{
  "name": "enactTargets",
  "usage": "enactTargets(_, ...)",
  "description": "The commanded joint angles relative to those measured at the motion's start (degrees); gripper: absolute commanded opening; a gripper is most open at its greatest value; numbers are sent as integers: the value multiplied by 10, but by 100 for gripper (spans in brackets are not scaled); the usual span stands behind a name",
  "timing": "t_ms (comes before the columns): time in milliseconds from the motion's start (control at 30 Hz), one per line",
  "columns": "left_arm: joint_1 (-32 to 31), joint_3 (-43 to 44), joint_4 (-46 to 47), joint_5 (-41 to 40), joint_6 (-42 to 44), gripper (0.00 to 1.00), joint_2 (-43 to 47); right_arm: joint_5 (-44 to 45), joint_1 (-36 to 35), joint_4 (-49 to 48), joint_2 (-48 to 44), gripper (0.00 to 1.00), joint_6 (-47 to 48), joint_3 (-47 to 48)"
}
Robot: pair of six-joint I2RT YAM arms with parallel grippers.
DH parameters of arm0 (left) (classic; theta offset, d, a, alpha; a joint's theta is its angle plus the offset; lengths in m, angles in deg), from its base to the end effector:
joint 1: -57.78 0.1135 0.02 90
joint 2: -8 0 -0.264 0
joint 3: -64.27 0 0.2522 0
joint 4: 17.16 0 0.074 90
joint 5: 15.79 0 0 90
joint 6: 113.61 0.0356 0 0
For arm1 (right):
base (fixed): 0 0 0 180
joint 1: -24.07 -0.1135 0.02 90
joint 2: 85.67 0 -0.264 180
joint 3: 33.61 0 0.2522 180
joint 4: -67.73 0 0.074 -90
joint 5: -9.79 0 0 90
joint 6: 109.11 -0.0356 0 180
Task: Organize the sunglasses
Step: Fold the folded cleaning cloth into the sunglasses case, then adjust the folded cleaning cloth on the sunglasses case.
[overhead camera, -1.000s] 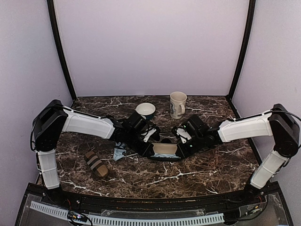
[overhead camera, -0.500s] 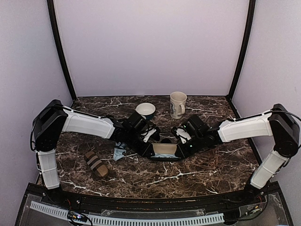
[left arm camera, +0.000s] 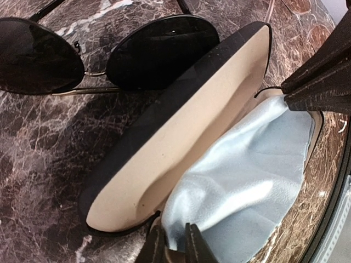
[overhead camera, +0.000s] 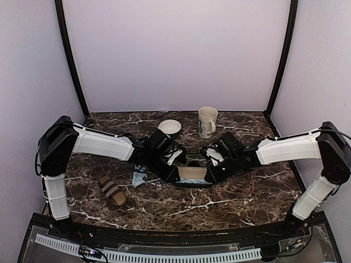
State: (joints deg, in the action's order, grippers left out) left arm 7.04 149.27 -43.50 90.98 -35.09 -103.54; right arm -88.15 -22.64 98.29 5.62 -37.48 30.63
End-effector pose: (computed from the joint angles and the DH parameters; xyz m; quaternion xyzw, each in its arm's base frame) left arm 0.2501 -0.3222 0.1602 0.3588 0.8678 -0.2811 0.1982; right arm 0.2084 0.2284 0.1705 -0.2532 0.9241 0.2057 0.1988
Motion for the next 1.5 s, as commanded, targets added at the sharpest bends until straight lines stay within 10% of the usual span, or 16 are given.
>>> enactTargets(0,-2,13,-13,-3,13,11,18,1,3,-3,-9,7,7,16)
enactTargets(300,-2,14,-5,-13,12,8,15,7,2,-3,-14,5,2,19)
enactTargets(900,-2,-12,33,-47,-9,31,75,-23,4,-29,-52,14,-26,-1)
enactTargets(1467,-2,-57,108,141,-25,51,61,-166,3,-121,-31,42,-24,-44)
